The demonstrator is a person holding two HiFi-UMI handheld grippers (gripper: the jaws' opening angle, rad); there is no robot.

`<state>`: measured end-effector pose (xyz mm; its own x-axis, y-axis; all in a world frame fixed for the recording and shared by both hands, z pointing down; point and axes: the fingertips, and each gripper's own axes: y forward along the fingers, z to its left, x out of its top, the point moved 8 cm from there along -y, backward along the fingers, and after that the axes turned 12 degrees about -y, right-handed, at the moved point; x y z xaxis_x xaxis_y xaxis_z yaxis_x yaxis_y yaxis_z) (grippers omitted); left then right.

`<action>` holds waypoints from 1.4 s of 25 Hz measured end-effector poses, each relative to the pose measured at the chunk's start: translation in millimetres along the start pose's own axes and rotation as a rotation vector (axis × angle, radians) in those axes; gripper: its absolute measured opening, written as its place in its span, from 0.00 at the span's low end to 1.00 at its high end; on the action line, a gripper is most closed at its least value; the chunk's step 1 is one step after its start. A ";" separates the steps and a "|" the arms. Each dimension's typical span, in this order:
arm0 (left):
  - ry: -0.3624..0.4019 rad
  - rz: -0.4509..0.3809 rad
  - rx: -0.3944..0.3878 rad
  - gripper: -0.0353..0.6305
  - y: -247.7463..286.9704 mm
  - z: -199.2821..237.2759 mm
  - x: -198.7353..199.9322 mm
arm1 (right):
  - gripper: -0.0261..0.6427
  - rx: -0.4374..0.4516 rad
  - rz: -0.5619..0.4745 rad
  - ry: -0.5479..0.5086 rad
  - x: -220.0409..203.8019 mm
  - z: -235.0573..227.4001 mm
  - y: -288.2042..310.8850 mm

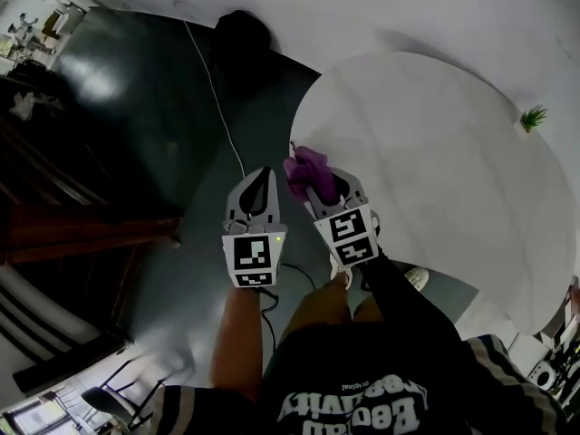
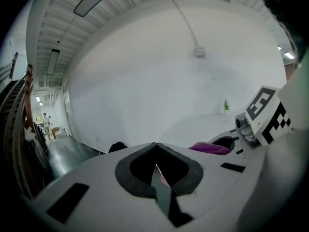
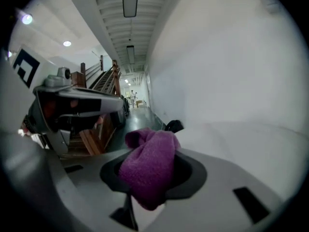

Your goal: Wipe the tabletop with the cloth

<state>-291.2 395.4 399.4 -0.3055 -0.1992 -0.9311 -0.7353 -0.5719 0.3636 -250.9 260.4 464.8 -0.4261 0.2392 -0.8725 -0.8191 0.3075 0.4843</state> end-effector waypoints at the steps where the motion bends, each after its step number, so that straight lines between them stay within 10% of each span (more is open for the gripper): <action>1: -0.004 0.004 0.002 0.05 0.1 -2.4 -5.1 | 0.25 0.005 0.020 -0.004 -8.9 0.9 2.0; 12: 0.004 0.048 -0.178 0.05 10.9 -75.4 -15.3 | 0.25 -0.225 0.123 0.080 -62.2 -47.0 -77.4; 35: 0.139 0.114 -0.564 0.05 60.8 -474.9 -13.4 | 0.25 -0.624 0.225 0.313 -255.7 -231.8 -408.8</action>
<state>-44.6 -14.6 420.6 -0.2530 -0.3650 -0.8959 -0.2555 -0.8680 0.4258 103.8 -140.0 474.8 -0.6233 -0.0685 -0.7790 -0.7252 -0.3222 0.6085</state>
